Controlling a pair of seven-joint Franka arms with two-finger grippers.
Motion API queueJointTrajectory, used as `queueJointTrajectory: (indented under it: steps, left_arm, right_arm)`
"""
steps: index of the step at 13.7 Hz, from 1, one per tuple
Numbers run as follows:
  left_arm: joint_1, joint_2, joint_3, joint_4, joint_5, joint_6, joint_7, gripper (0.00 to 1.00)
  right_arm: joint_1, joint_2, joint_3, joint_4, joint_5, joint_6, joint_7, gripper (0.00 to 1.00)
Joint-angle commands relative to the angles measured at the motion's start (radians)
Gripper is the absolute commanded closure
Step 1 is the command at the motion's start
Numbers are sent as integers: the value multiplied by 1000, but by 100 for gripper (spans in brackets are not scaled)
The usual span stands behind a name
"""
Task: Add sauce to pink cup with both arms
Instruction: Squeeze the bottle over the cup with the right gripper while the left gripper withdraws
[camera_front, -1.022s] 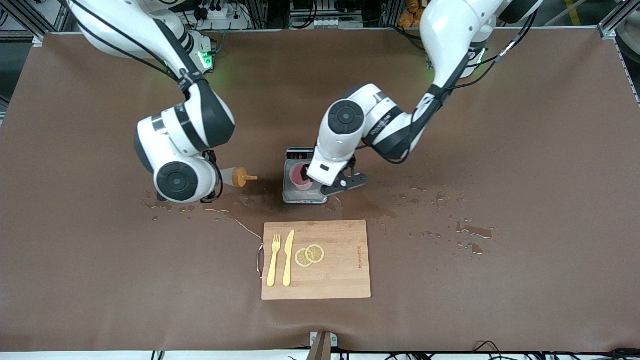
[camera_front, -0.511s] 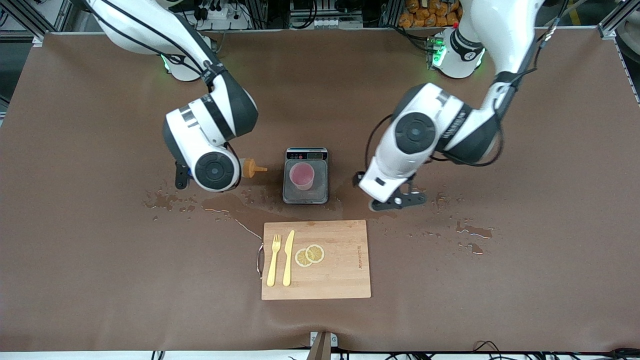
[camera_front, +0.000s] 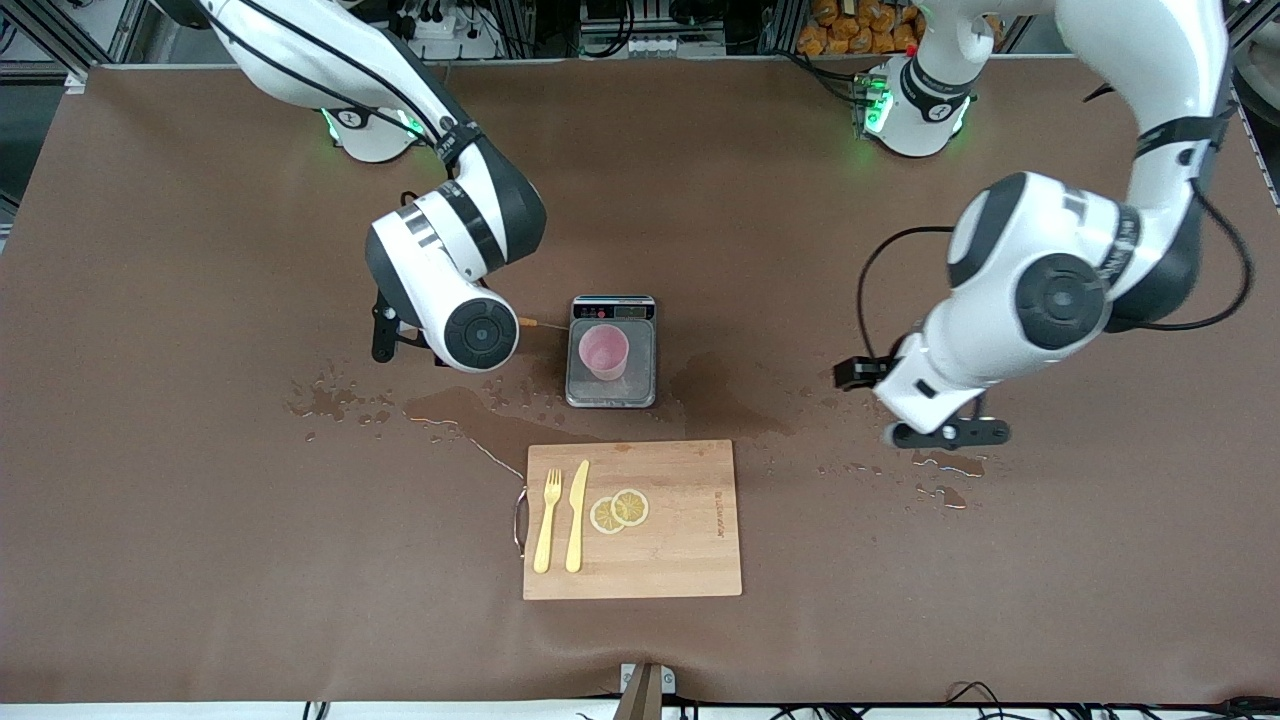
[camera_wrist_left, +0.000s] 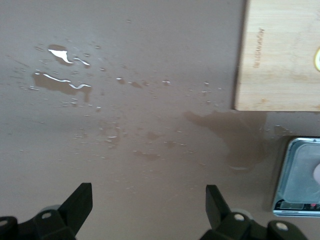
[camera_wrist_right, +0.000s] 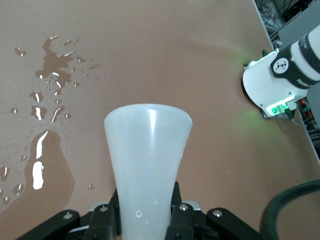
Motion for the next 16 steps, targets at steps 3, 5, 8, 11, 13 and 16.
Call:
queueJointTrajectory:
  steps: [3,5,8,11,13,16]
  left_arm:
    - [99,-140,-10,-121,-19,-26,112,0]
    - [137,-172,-17,-145,-19,-29,150,0]
    - [142,-198,-8,-143,-22,-49,188,0]
    - [78,-253,105,-149,-68,-72,266,0]
    - [27,-290,151,-154,-71,-91,260,0]
    - [12,-349,162,-155,-71,-156,252,0]
  right_arm:
    - [22,57,-8,95,-42,-65,21,65]
    - [18,59,-8,96,-39,-62,21,71]
    - [12,65,-7,102,-37,-62,19,79]
    - [4,65,-5,104,-31,-58,15,81]
    - [-7,65,-5,105,-26,-59,10,81]
    - [-20,60,-2,116,-19,-62,-1,84]
